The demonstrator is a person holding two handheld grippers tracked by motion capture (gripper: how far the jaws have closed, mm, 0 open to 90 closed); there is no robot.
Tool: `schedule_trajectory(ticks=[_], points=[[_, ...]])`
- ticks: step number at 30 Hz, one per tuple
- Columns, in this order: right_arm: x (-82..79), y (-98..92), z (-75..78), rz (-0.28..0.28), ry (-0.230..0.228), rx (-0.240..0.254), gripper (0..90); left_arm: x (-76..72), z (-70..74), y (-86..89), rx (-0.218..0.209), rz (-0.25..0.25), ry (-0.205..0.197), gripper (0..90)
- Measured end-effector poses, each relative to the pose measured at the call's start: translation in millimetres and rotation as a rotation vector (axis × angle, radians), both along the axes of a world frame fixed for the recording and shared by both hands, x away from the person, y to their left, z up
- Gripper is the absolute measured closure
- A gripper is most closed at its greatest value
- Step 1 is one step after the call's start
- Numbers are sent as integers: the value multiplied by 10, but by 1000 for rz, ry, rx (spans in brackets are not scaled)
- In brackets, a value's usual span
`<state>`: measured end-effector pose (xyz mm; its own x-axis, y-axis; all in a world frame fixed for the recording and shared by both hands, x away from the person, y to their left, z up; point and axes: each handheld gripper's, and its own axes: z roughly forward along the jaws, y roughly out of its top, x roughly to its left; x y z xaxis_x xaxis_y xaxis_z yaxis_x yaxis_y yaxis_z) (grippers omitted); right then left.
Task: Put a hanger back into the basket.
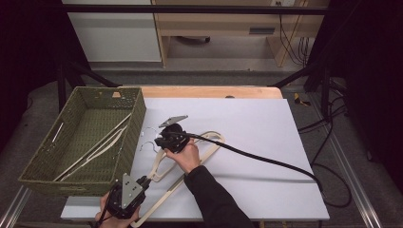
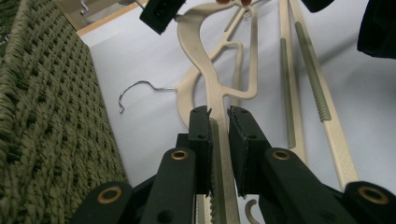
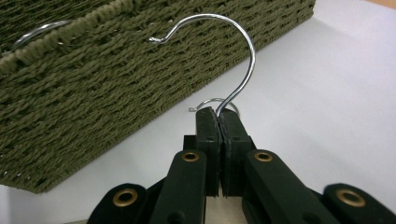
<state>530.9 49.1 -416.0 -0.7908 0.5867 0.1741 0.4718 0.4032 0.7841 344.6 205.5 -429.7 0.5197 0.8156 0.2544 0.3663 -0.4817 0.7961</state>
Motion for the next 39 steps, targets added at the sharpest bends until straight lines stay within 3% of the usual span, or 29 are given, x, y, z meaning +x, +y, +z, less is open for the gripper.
schedule_trajectory(ticks=[8,10,12,15,19,22,23,24,26,31,39], points=[[-145,-77,40,-10,-56,30,894,36,-46,12,18,-40,43,781],[-185,-97,51,-9,-77,32,895,58,-10,10,18,-47,25,723],[-238,-126,51,8,-97,44,894,101,25,6,-2,-49,25,596],[-282,-158,34,12,-108,51,895,219,67,-14,-71,-55,68,439],[-325,-192,28,22,-118,74,894,400,90,-48,-135,-66,107,398],[-353,-221,45,33,-133,90,894,534,77,-115,-156,-73,153,420],[-368,-236,56,35,-136,95,894,570,74,-120,-158,-71,150,443],[-376,-247,62,40,-141,98,894,624,69,-124,-181,-83,168,463],[-401,-272,79,46,-149,105,894,654,54,-138,-236,-87,200,556],[-448,-323,105,61,-162,110,893,689,39,-145,-290,-91,239,735],[-534,-422,188,72,-181,122,878,616,96,-161,-333,-86,232,814]])
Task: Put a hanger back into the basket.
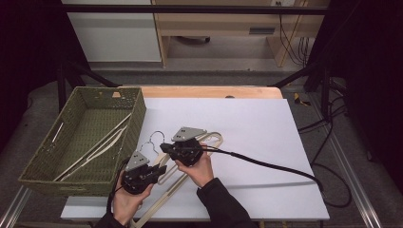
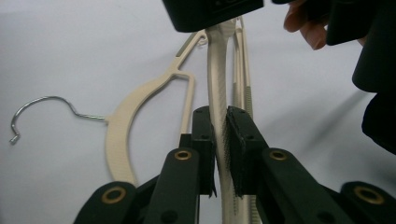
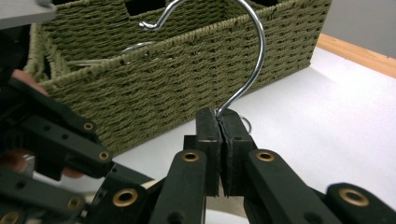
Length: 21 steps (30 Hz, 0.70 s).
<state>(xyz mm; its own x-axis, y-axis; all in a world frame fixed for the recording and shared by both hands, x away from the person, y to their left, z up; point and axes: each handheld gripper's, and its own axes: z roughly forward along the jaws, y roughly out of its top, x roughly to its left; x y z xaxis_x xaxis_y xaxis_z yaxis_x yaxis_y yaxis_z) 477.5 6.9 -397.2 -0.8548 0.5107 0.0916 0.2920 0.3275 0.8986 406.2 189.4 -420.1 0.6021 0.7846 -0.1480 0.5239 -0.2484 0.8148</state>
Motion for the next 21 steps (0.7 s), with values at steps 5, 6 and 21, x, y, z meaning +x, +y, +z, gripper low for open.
schedule_trajectory(ticks=[5,6,21], points=[[-134,-177,89,17,-30,16,738,-84,44,-73,-4,-33,-18,839],[-158,-208,101,22,-35,13,712,-106,59,-90,-2,-45,-20,843],[-537,-1186,248,-61,-71,65,164,-326,376,-148,-8,-97,-104,859]])
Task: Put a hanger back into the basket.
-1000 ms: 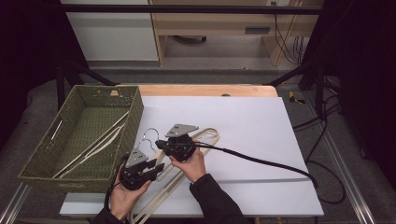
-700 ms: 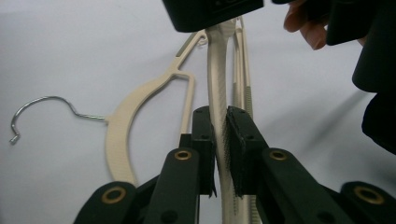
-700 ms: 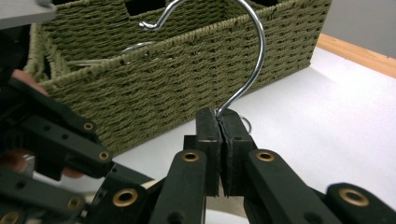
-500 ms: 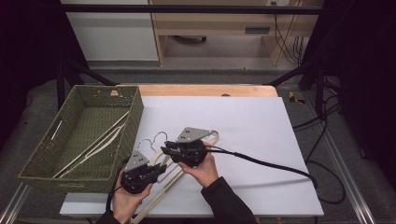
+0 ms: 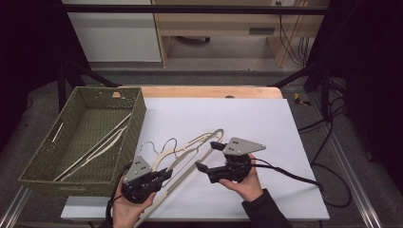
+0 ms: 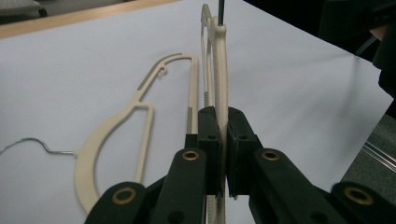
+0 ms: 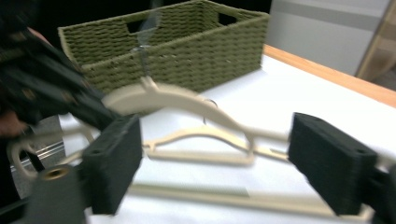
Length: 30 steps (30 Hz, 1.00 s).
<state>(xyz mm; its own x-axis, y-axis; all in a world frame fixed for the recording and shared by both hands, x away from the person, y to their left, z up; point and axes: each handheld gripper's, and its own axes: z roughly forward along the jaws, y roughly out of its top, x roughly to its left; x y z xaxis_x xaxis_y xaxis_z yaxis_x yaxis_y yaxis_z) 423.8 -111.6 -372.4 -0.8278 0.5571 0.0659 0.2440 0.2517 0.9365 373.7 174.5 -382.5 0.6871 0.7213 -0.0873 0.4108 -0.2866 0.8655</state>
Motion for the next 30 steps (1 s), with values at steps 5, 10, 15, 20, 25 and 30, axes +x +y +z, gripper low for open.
schedule_trajectory(ticks=[5,10,15,20,25,30], points=[[-39,-301,-64,-62,22,-1,86,-6,187,70,2,-5,-41,859],[-71,-577,-118,-114,31,3,67,-1,423,188,25,-9,-98,858],[-78,-806,-152,-172,33,12,49,12,656,299,22,-21,-135,859],[-81,-976,-167,-222,32,18,44,58,889,437,30,-24,-163,859],[-106,-1117,-127,-252,13,29,36,176,1077,637,28,-29,-182,858],[-118,-1227,-95,-273,9,40,38,322,1208,866,48,16,-207,859]])
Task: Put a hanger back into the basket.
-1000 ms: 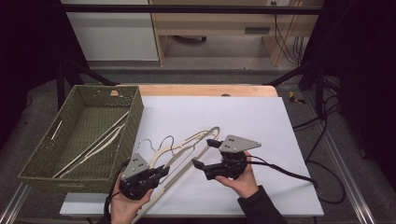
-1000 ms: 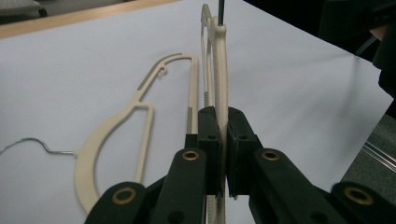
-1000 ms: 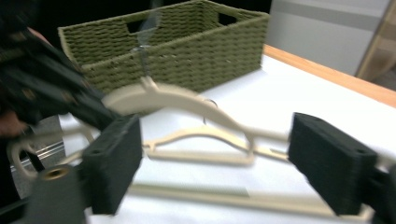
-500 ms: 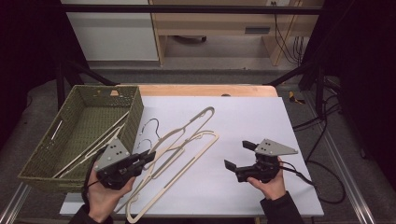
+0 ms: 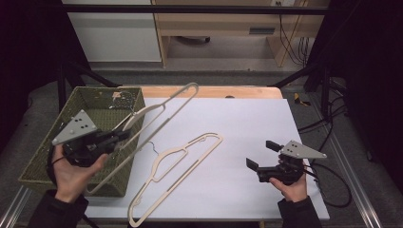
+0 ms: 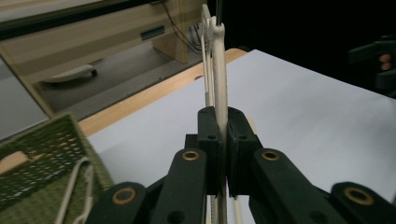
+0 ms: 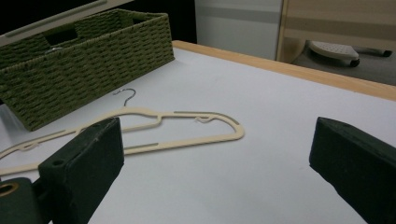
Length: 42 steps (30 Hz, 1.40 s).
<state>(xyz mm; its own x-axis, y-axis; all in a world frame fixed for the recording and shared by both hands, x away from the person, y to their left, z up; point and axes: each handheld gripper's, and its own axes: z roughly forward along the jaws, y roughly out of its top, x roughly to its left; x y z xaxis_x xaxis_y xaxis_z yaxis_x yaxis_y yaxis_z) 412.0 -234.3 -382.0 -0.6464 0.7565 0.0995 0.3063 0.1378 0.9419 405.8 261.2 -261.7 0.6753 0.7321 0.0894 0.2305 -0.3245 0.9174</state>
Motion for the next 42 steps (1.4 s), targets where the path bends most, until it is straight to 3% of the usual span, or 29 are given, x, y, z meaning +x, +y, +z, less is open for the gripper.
schedule_trajectory(ticks=[4,9,12,16,21,28,39,42], points=[[-5,-53,17,-14,-5,13,38,134,70,201,-7,16,9,859],[-1,-62,12,-19,-1,9,37,261,85,400,27,52,17,859],[3,-64,9,-22,1,8,35,323,55,563,55,87,10,859],[6,-67,5,-25,2,6,33,358,-6,744,43,94,23,859],[11,-54,-3,-23,9,5,33,413,-41,931,73,113,5,859],[12,-61,1,-25,6,3,33,475,-101,1155,79,138,15,858],[19,-48,-10,-19,10,-6,33,514,-310,1439,157,170,14,858],[19,-39,-12,-23,12,-3,33,517,-328,1436,189,168,-9,858]])
